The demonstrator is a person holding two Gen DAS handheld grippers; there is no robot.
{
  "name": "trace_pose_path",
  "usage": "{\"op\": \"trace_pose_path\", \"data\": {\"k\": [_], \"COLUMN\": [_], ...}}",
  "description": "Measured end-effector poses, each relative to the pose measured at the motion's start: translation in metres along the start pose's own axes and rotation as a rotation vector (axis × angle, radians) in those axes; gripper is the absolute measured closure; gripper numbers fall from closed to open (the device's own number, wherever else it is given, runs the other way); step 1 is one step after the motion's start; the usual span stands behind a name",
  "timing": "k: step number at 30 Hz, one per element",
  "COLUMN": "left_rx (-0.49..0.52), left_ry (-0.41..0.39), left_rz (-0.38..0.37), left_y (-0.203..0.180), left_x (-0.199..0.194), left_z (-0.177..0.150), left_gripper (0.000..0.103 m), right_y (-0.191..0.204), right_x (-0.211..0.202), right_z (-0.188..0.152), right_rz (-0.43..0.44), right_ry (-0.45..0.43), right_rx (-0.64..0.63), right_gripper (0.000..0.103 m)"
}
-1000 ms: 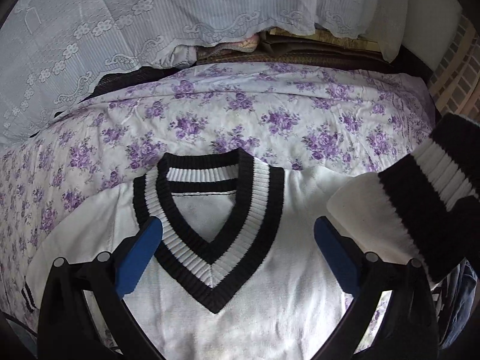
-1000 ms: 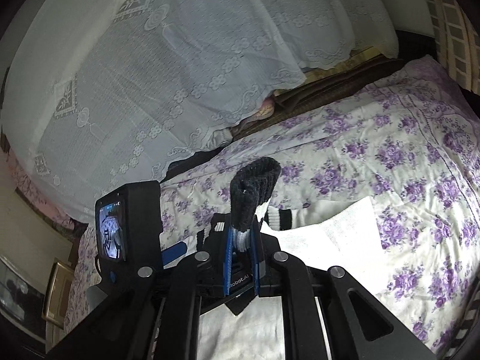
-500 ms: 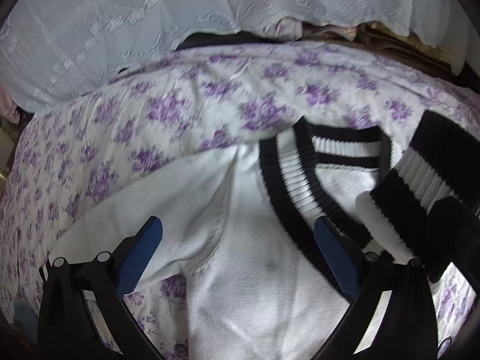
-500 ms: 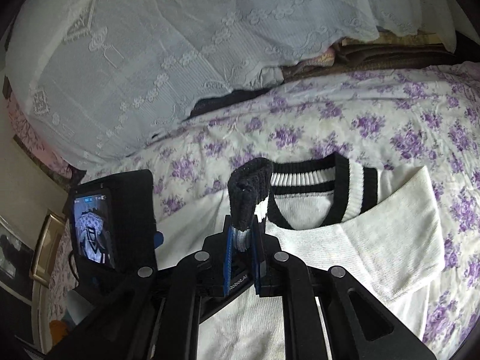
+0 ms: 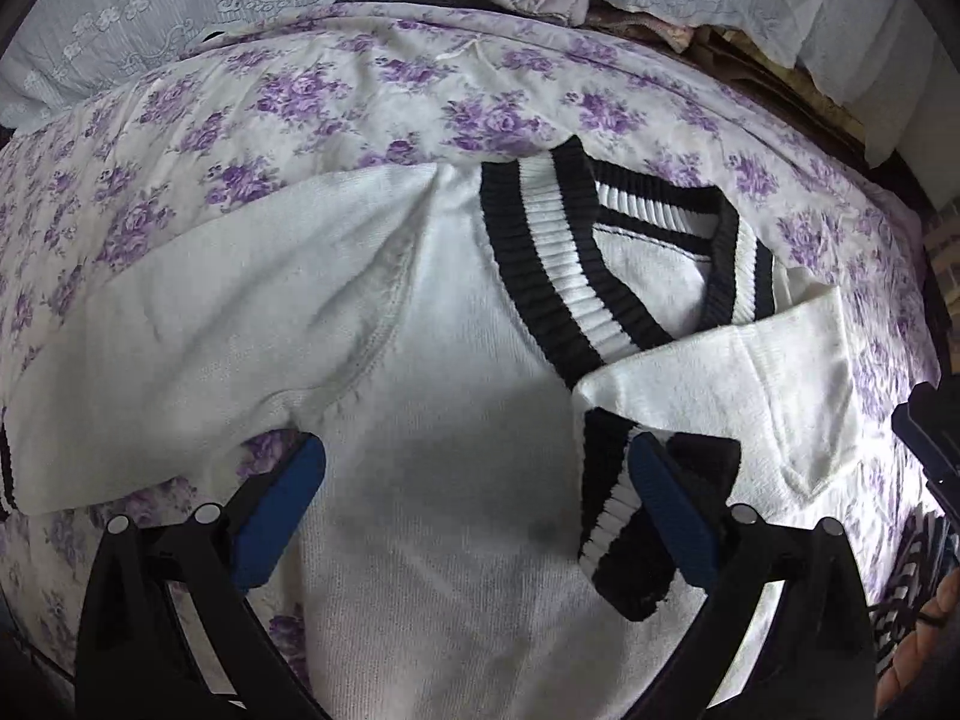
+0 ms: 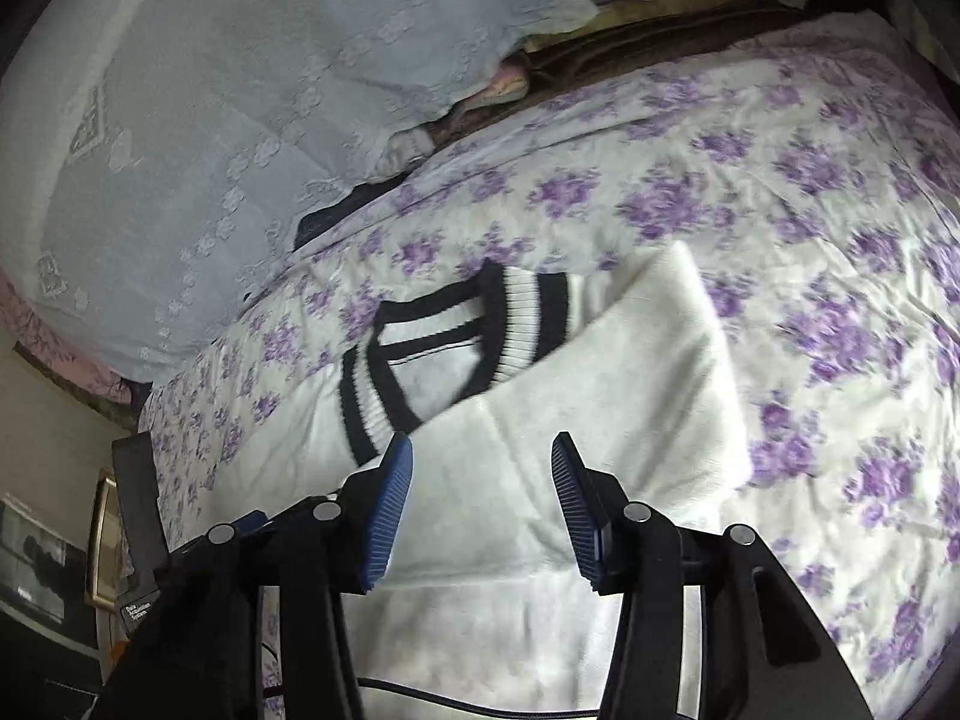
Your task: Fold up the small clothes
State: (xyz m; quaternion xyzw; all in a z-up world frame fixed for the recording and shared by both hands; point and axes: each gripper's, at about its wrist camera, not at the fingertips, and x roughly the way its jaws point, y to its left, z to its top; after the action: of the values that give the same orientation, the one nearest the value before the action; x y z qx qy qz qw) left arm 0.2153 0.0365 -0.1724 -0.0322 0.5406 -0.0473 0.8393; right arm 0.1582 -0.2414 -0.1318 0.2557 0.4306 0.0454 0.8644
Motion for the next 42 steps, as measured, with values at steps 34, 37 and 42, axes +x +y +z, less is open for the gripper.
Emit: {"op": "trace_pose_path", "data": {"k": [34, 37, 42], "left_rx": [-0.082, -0.098, -0.083], "left_ry": [0.007, 0.008, -0.013], "left_rz": [-0.191, -0.220, -0.223], "left_y": [0.009, 0.019, 0.017], "left_x": [0.020, 0.017, 0.013], "left_z": [-0.036, -0.038, -0.036], "left_gripper": [0.042, 0.052, 0.071], "right_y": [-0.079, -0.083, -0.081], "right_x": [-0.026, -0.025, -0.016], "right_z": [-0.035, -0.034, -0.038], "right_rz": [-0.034, -0.038, -0.040], "right_ry": [0.038, 0.036, 0.057], "right_rx": [0.072, 0.084, 0.082], "right_gripper": [0.054, 0.054, 0.054]}}
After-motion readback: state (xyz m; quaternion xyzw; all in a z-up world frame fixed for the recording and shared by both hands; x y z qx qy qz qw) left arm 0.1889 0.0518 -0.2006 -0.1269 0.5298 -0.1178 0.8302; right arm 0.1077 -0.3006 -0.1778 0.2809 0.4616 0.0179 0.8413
